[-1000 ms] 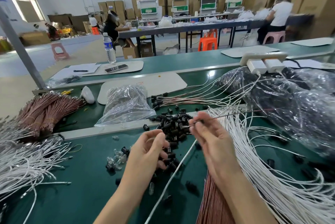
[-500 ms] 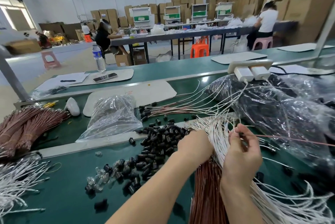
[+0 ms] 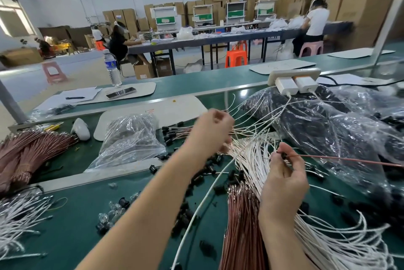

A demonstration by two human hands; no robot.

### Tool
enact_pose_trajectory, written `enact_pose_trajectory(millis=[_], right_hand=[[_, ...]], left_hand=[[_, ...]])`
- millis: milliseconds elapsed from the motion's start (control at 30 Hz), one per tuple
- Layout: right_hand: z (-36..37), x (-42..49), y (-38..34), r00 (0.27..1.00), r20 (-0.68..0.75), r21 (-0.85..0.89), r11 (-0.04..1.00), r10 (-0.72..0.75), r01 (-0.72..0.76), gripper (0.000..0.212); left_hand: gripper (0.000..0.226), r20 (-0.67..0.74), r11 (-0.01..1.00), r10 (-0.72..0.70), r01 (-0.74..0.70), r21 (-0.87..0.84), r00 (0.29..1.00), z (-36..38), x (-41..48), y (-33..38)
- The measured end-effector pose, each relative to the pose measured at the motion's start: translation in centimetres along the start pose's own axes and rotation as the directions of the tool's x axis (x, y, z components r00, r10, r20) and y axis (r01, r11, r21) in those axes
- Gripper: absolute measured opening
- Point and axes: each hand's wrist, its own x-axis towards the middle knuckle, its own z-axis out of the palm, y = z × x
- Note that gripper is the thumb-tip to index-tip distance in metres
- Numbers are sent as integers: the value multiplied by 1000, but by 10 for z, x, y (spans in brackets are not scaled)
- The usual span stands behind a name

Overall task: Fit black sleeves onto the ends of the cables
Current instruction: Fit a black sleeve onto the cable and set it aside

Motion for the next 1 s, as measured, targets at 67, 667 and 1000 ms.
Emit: enact_pose_trajectory(millis=[67, 667, 1000], right_hand=[[1, -3, -2, 1000, 23, -11, 1000, -20, 20, 21], [22, -48, 7, 771, 562, -95, 949, 299, -299, 27], [20, -46, 7, 715, 595, -3, 890, 368, -456, 26]], left_hand=[[10, -174, 976, 41, -76, -203, 984, -32, -9, 15], [75, -722, 891, -167, 416, 181, 672, -141, -160, -143], [35, -265, 683, 169, 81, 726, 949, -78, -141, -140]])
